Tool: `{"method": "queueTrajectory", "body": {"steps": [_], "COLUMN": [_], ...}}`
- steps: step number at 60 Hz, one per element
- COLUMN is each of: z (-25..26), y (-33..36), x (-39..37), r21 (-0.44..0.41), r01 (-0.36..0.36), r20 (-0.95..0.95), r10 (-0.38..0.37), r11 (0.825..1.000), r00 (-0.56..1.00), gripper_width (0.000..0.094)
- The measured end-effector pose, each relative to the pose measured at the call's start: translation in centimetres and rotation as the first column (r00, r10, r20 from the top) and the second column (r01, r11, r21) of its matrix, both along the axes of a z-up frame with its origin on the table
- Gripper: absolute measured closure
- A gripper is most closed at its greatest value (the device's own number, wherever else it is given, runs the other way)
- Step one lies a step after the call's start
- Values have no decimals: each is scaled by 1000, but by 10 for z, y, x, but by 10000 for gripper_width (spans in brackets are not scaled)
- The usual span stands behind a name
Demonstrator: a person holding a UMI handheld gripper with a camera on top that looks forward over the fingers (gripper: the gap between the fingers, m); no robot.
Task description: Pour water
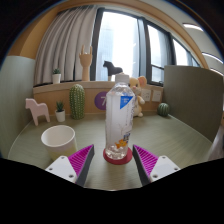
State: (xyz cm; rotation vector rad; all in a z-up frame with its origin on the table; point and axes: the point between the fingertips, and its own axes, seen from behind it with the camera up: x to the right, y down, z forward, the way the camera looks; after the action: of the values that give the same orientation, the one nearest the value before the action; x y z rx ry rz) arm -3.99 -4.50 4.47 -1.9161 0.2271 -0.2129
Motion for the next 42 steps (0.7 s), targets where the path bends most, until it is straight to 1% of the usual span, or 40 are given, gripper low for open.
{"method": "queueTrajectory", "body": {"steps": [8, 13, 19, 27, 35, 42], "z": [4, 12, 27, 53, 74, 92], "y": [-43, -66, -90, -117, -137, -153], "x": [-32, -50, -71, -98, -115, -130], "r21": [-27, -28, -11, 26, 57, 82], "r01": [-57, -90, -121, -176, -194, -223], "r20": [22, 14, 10, 18, 25, 38], "r10": [58, 90, 122, 176, 193, 220], "r11": [998, 996, 993, 984, 979, 971], "r00": [998, 996, 993, 984, 981, 975], "gripper_width": [149, 149, 150, 149, 148, 151]}}
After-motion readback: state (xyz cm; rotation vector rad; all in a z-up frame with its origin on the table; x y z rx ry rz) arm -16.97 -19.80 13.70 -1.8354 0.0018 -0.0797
